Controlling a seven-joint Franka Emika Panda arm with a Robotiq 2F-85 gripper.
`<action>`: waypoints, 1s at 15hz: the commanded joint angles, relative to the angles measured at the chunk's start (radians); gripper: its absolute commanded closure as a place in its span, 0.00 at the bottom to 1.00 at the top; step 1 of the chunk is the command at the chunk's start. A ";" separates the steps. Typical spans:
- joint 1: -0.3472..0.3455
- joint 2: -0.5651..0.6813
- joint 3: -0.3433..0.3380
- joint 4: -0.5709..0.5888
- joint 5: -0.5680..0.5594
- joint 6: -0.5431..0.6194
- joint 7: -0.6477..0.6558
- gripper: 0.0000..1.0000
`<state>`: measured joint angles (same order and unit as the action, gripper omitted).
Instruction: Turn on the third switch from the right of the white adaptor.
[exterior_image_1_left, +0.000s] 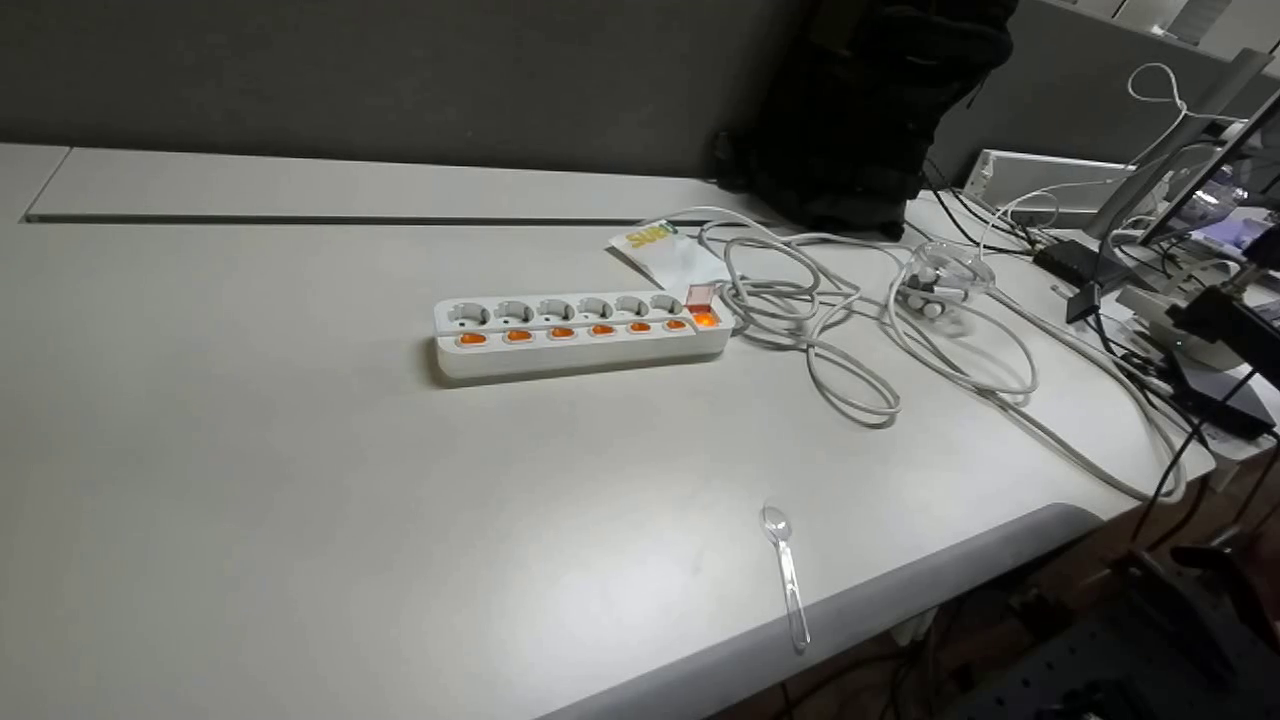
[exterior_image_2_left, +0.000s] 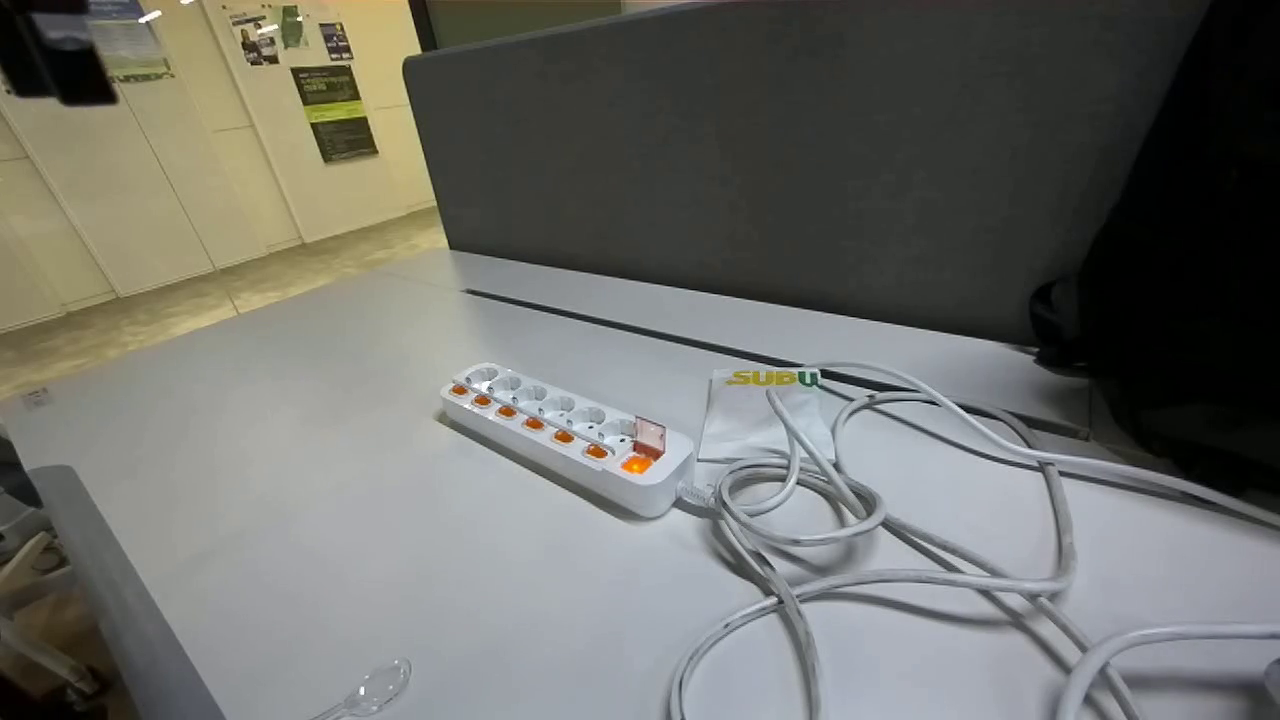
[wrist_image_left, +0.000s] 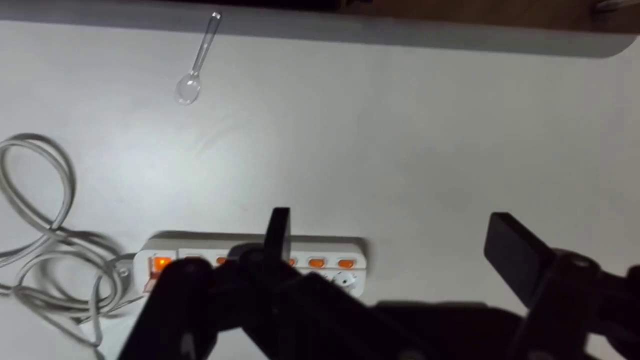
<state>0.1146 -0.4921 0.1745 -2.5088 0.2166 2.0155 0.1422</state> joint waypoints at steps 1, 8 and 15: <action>-0.062 0.070 0.002 0.013 -0.121 0.119 0.059 0.00; -0.123 0.260 0.002 0.063 -0.321 0.364 0.142 0.40; -0.117 0.439 -0.050 0.105 -0.292 0.524 0.163 0.89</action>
<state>-0.0068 -0.1260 0.1531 -2.4491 -0.0738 2.5214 0.2693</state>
